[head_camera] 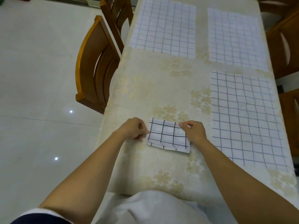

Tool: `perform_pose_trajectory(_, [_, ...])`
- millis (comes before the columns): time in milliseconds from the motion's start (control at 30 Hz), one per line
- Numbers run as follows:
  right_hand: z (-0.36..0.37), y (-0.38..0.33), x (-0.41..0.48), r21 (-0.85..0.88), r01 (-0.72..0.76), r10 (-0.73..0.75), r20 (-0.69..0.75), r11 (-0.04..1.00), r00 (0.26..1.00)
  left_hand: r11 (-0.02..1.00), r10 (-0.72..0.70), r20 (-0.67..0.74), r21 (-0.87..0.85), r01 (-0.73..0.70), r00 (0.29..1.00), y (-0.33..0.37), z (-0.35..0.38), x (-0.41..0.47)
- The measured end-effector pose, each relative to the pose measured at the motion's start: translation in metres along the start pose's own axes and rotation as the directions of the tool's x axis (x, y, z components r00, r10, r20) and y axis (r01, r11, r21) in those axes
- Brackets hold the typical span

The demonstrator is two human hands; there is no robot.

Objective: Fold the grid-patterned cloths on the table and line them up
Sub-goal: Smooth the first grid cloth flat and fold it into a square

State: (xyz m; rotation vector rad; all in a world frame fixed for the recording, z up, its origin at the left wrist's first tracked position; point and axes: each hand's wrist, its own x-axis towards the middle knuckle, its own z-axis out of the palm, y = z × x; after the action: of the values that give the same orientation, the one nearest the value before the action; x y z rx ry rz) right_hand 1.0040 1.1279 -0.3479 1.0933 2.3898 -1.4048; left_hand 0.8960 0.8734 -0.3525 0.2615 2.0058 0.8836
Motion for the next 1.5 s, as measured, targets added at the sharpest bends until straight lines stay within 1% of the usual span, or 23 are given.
perform_pose_trajectory(67, [0.005,-0.003,-0.001,-0.062,0.015,-0.018,-0.051,0.998,0.999,1.0,0.005,-0.04,0.016,-0.005,0.999,-0.002,0.007,-0.004])
perform_pose_trajectory(100, [0.009,-0.004,-0.002,-0.168,0.052,-0.063,-0.065,0.985,0.996,0.998,0.01,-0.08,0.057,-0.005,0.997,-0.001,0.009,-0.006])
perform_pose_trajectory(133, [0.013,-0.005,-0.005,-0.313,0.098,-0.133,-0.092,0.945,0.987,0.992,0.024,-0.156,0.124,-0.005,0.987,0.001,0.011,-0.007])
perform_pose_trajectory(167, [0.017,-0.007,-0.009,-0.451,0.139,-0.223,-0.137,0.882,0.965,0.977,0.071,-0.281,0.215,-0.009,0.957,0.002,0.013,-0.009])
perform_pose_trajectory(200, [0.02,-0.009,-0.014,-0.546,0.179,-0.322,-0.179,0.819,0.93,0.95,0.165,-0.416,0.31,-0.032,0.894,0.002,0.016,-0.011])
perform_pose_trajectory(233, [0.025,-0.013,-0.019,-0.602,0.229,-0.414,-0.188,0.765,0.891,0.913,0.286,-0.505,0.401,-0.072,0.814,0.006,0.022,-0.013])
perform_pose_trajectory(267, [0.032,-0.016,-0.024,-0.631,0.289,-0.481,-0.153,0.72,0.863,0.871,0.401,-0.526,0.473,-0.133,0.75,0.011,0.03,-0.015])
perform_pose_trajectory(300, [0.04,-0.018,-0.029,-0.635,0.35,-0.513,-0.086,0.689,0.854,0.829,0.49,-0.484,0.515,-0.216,0.725,0.019,0.041,-0.015])
perform_pose_trajectory(367, [0.06,-0.014,-0.036,-0.612,0.408,-0.467,0.071,0.678,0.882,0.737,0.59,-0.295,0.577,-0.352,0.751,0.029,0.067,-0.008])
perform_pose_trajectory(400, [0.068,-0.007,-0.038,-0.622,0.403,-0.416,0.133,0.672,0.9,0.708,0.585,-0.216,0.607,-0.362,0.782,0.028,0.079,-0.001])
perform_pose_trajectory(467, [0.073,0.011,-0.037,-0.674,0.387,-0.352,0.196,0.63,0.915,0.684,0.524,-0.149,0.661,-0.31,0.839,0.015,0.092,0.011])
perform_pose_trajectory(600, [0.052,0.036,-0.031,-0.763,0.367,-0.355,0.193,0.531,0.915,0.606,0.439,-0.169,0.781,-0.152,0.882,-0.012,0.092,0.013])
perform_pose_trajectory(733, [0.029,0.049,-0.028,-0.805,0.281,-0.296,0.138,0.523,0.945,0.617,0.399,-0.21,0.782,-0.092,0.892,-0.017,0.083,0.005])
perform_pose_trajectory(833, [0.022,0.051,-0.027,-0.82,0.244,-0.247,0.129,0.518,0.96,0.636,0.353,-0.235,0.77,-0.048,0.906,-0.023,0.072,-0.006])
perform_pose_trajectory(900, [0.024,0.049,-0.029,-0.818,0.214,-0.236,0.098,0.535,0.967,0.653,0.339,-0.245,0.756,-0.04,0.908,-0.024,0.069,-0.009])
perform_pose_trajectory(967, [0.029,0.041,-0.032,-0.807,0.211,-0.287,0.055,0.552,0.956,0.701,0.347,-0.263,0.71,-0.062,0.9,-0.022,0.066,-0.009])
perform_pose_trajectory(1033, [0.038,0.028,-0.033,-0.792,0.269,-0.366,0.063,0.548,0.929,0.707,0.424,-0.292,0.698,-0.112,0.857,-0.014,0.063,-0.004])
perform_pose_trajectory(1067, [0.045,0.021,-0.033,-0.786,0.303,-0.391,0.086,0.539,0.917,0.69,0.466,-0.271,0.708,-0.154,0.842,-0.007,0.063,0.001])
perform_pose_trajectory(1133, [0.062,0.009,-0.029,-0.78,0.344,-0.395,0.136,0.522,0.909,0.649,0.519,-0.178,0.718,-0.25,0.836,0.009,0.069,0.012])
perform_pose_trajectory(1200, [0.073,0.009,-0.027,-0.775,0.347,-0.363,0.164,0.528,0.917,0.651,0.498,-0.121,0.707,-0.278,0.859,0.015,0.078,0.019])
perform_pose_trajectory(1333, [0.062,0.032,-0.027,-0.785,0.332,-0.34,0.165,0.523,0.926,0.611,0.447,-0.174,0.775,-0.158,0.877,-0.003,0.084,0.019])
perform_pose_trajectory(1433, [0.04,0.046,-0.029,-0.787,0.271,-0.287,0.125,0.555,0.95,0.589,0.424,-0.175,0.798,-0.124,0.889,-0.005,0.078,0.012])
perform_pose_trajectory(1500, [0.027,0.052,-0.028,-0.795,0.241,-0.267,0.104,0.557,0.958,0.6,0.398,-0.209,0.796,-0.081,0.894,-0.011,0.07,0.007])
